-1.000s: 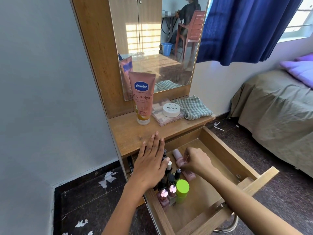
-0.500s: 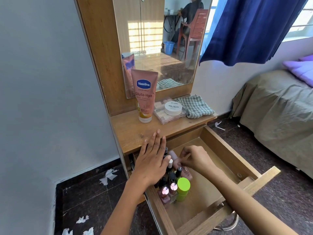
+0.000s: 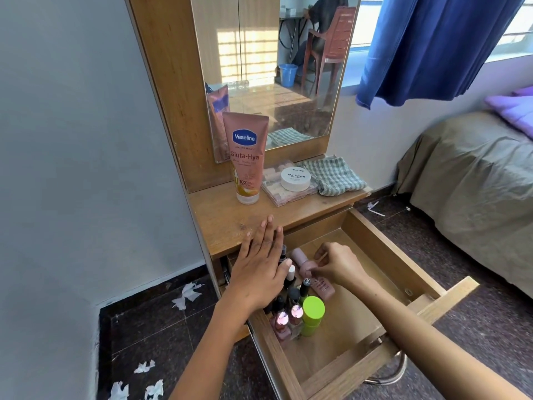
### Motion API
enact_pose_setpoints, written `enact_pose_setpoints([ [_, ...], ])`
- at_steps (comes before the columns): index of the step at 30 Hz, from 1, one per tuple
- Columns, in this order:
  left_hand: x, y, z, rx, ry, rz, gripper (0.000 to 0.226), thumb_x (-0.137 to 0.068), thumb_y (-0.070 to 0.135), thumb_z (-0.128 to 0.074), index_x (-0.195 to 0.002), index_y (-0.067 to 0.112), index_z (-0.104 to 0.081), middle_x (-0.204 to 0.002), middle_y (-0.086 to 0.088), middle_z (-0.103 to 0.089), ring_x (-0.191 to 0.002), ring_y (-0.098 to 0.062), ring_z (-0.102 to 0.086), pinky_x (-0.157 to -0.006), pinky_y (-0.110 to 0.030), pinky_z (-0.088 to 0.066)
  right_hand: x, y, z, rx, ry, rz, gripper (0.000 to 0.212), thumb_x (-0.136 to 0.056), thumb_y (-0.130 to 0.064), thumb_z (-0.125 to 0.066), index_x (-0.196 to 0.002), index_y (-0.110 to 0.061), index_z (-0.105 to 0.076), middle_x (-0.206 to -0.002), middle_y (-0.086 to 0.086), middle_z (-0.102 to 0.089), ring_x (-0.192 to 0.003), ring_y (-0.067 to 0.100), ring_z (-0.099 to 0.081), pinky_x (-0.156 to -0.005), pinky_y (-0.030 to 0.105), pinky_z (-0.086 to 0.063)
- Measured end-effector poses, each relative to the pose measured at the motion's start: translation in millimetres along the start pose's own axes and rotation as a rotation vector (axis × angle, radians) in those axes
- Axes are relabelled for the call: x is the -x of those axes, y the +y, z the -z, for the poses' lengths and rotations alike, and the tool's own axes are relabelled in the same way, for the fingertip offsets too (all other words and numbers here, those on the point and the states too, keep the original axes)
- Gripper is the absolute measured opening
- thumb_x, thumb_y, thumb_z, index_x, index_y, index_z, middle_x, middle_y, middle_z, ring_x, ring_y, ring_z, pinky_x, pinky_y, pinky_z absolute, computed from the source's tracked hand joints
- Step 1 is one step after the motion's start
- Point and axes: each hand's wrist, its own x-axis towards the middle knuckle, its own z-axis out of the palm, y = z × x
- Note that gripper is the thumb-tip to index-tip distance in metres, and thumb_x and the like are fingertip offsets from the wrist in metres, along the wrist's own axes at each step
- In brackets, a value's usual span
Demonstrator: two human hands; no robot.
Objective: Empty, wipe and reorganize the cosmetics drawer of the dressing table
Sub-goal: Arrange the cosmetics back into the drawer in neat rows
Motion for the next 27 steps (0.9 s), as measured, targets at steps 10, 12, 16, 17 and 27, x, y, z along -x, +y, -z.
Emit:
enact_pose_setpoints([
  [10,1,0,0,0.003,0.041,-0.02,0.062,-0.102,0.043,-0.017,-0.144,0.02,0.024,-0.143,0.003,0.046,-0.123,-0.001,0.049,-0.095,-0.022,0.039,-5,0,-3,-0.007,-0.039,0.061,0.021,-0.079,-0.031,-0.076,-0.092,-0.02,-0.064,-0.094,0.0,-0.067,-0.081,0.013,-0.059,-0.07,0.028,-0.051],
  [12,1,0,0,0.003,0.047,-0.021,0.062,-0.102,0.043,-0.017,-0.144,0.02,0.024,-0.143,0.003,0.046,-0.124,-0.002,0.049,-0.096,-0.022,0.039,-1,-2,2,0.001,-0.042,0.072,0.026,-0.078,-0.032,-0.078,-0.096,-0.018,-0.066,-0.094,0.0,-0.067,-0.085,0.014,-0.061,-0.074,0.03,-0.053],
  [16,0,-2,-1,0.0,0.045,-0.025,0.063,-0.102,0.045,-0.015,-0.145,0.02,0.023,-0.145,0.002,0.045,-0.125,-0.002,0.048,-0.097,-0.023,0.038,13,-11,30,-0.129,0.12,0.16,0.016,-0.075,-0.03,-0.081,-0.079,-0.018,-0.07,-0.08,-0.004,-0.069,-0.078,0.012,-0.066,-0.073,0.035,-0.056],
  [17,0,-1,0,0.001,0.047,-0.027,0.063,-0.101,0.046,-0.015,-0.146,0.02,0.022,-0.145,0.002,0.044,-0.126,-0.003,0.048,-0.097,-0.022,0.038,16,-16,39,-0.168,0.197,0.195,0.016,-0.075,-0.03,-0.081,-0.075,-0.018,-0.07,-0.075,-0.005,-0.069,-0.073,0.01,-0.064,-0.069,0.034,-0.055],
  [27,23,-1,1,-0.124,0.24,0.172,0.061,-0.096,0.053,0.006,-0.149,0.023,0.011,-0.154,-0.003,0.03,-0.137,-0.015,0.036,-0.112,-0.037,0.022,-22,-83,63,-0.034,0.479,0.42,0.045,-0.085,-0.029,-0.069,-0.127,-0.015,-0.056,-0.138,0.008,-0.051,-0.125,0.025,-0.049,-0.101,0.038,-0.043],
])
